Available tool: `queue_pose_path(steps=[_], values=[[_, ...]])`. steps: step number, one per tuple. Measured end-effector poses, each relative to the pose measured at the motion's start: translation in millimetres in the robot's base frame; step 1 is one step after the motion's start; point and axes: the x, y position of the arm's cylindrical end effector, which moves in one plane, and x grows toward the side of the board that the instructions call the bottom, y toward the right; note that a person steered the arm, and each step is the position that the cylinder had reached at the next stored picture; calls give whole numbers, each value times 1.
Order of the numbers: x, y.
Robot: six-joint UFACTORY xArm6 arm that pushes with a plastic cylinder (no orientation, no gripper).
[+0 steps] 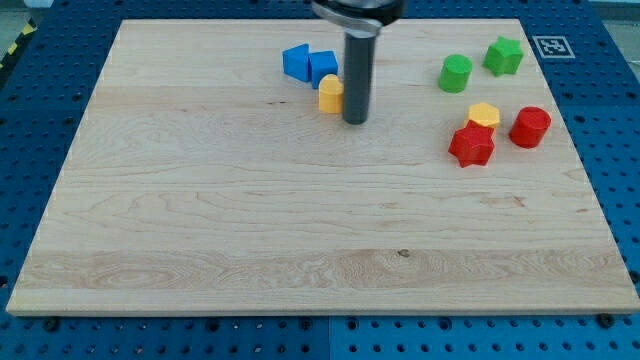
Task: Push yellow heart below blue triangle
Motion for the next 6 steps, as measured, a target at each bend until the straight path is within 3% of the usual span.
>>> queue_pose_path(steps=[1, 2, 6], values=[[0, 36], [-14, 36], [-24, -115]])
